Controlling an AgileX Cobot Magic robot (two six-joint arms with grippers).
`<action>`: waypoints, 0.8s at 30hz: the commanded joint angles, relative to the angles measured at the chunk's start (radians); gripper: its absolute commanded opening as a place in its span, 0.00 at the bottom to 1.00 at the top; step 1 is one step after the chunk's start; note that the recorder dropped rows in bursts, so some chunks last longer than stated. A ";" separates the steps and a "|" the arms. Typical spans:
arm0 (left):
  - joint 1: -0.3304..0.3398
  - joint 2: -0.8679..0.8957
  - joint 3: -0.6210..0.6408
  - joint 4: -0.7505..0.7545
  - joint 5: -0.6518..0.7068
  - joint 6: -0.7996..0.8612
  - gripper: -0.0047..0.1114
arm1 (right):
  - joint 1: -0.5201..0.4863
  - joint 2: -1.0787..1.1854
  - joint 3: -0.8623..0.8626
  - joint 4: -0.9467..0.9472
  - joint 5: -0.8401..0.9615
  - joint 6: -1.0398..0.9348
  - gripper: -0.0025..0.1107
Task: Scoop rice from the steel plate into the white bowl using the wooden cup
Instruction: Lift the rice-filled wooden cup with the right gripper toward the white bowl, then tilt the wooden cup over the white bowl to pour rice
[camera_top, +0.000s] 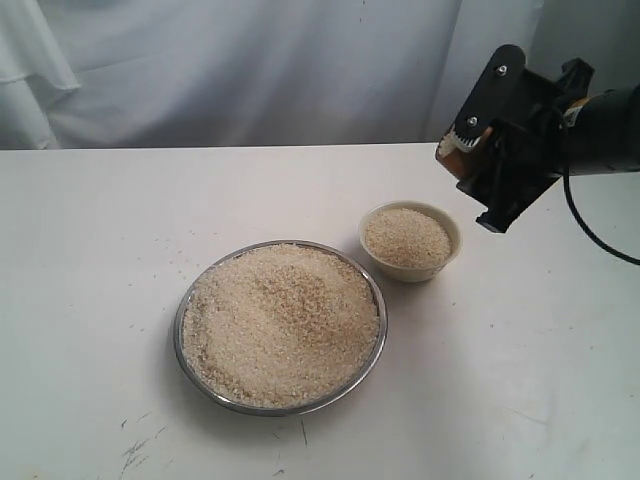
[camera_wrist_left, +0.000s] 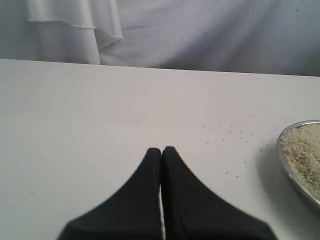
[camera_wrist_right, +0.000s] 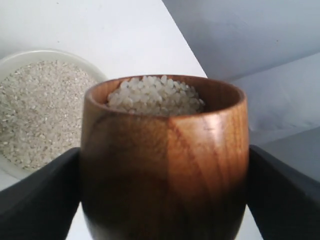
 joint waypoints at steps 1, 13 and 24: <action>-0.003 -0.004 0.005 0.001 -0.013 -0.001 0.04 | -0.003 0.034 -0.032 -0.055 -0.006 -0.013 0.02; -0.003 -0.004 0.005 0.001 -0.013 -0.001 0.04 | -0.003 0.129 -0.041 -0.205 0.004 -0.020 0.02; -0.003 -0.004 0.005 0.001 -0.013 -0.001 0.04 | 0.019 0.166 -0.119 -0.230 0.027 -0.030 0.02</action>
